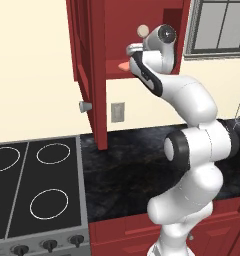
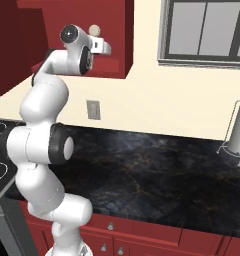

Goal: Pick up the bar soap and dish brush from the sink, and place them back in the cabinet, and close the cabinet door.

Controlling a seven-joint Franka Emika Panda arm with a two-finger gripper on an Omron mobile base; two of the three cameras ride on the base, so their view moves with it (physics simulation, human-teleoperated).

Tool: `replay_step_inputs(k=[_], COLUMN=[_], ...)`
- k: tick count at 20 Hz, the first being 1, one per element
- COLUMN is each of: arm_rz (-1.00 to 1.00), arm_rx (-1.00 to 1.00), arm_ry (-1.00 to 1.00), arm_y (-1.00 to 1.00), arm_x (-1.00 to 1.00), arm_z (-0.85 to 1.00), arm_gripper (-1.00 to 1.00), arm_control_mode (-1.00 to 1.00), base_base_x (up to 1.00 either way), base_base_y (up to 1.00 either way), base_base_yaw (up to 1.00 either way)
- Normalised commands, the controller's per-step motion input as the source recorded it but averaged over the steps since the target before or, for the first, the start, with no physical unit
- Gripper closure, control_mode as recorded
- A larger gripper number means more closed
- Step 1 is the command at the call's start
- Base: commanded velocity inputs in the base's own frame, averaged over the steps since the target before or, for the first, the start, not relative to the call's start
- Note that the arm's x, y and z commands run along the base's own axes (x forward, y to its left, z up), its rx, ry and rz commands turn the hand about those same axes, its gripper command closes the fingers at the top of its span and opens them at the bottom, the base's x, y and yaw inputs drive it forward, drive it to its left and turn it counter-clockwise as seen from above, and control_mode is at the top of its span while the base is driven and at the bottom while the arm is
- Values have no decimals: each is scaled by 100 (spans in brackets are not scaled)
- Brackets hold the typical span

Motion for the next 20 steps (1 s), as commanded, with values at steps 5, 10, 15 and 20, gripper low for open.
replay_step_inputs(k=[5, 10, 15, 20], arm_rz=[0, 0, 0, 0], arm_rx=[0, 0, 0, 0], arm_ry=[0, 0, 0, 0], arm_y=[0, 0, 0, 0], arm_x=[33, 28, 24, 23], arm_z=[0, -4, -13, -16], arm_gripper=[100, 100, 100, 100], arm_control_mode=[-100, -100, -100, -100], base_base_x=[0, 0, 0, 0], base_base_y=[0, 0, 0, 0], base_base_yaw=[0, 0, 0, 0])
